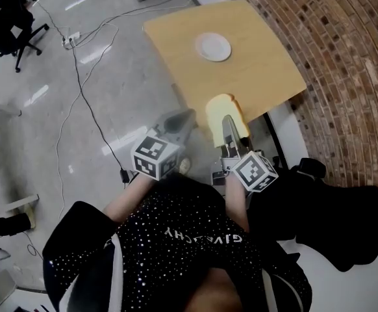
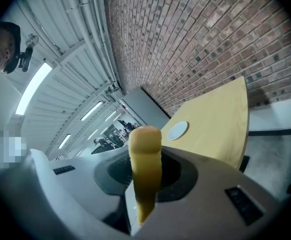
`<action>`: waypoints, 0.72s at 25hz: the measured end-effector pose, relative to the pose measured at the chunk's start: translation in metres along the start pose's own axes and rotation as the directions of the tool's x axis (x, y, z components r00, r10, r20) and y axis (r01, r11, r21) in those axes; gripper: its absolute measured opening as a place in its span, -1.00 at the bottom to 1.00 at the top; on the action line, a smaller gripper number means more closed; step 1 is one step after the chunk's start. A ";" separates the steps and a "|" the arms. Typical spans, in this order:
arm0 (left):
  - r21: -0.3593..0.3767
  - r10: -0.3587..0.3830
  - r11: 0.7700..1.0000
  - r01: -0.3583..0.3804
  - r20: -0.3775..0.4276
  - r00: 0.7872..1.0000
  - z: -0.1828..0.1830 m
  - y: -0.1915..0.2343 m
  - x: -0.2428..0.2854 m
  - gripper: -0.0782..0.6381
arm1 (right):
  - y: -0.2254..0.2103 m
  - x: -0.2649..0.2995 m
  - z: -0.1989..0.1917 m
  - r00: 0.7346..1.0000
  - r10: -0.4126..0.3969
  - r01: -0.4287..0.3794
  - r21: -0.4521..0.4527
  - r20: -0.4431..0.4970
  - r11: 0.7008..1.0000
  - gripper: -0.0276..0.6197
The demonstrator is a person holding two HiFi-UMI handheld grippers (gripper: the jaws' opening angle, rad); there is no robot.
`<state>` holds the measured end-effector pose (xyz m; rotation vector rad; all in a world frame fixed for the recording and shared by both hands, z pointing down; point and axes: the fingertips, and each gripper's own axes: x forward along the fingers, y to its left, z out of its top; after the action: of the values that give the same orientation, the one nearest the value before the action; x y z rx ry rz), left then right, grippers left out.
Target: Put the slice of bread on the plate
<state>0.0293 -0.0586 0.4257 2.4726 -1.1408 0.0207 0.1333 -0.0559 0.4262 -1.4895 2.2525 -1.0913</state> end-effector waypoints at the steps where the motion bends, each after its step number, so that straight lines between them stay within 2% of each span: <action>1: -0.004 -0.002 1.000 0.002 -0.001 1.000 0.002 0.003 0.006 -0.76 | -0.003 0.004 0.003 1.000 -0.005 0.005 0.001 -0.001 1.000 -0.63; 7: -0.029 -0.016 0.999 0.015 -0.012 1.000 0.017 0.021 0.044 -0.76 | -0.019 0.032 0.029 0.999 -0.039 0.039 0.004 -0.002 0.999 -0.63; 18: -0.040 -0.052 0.998 0.049 -0.095 0.994 0.038 0.075 0.133 -0.75 | -0.064 0.104 0.075 0.992 -0.128 0.128 0.051 0.003 0.990 -0.63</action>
<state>0.0567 -0.2123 0.4427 2.4381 -1.0292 0.1015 0.1721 -0.1935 0.4387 -1.6339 2.1336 -1.1680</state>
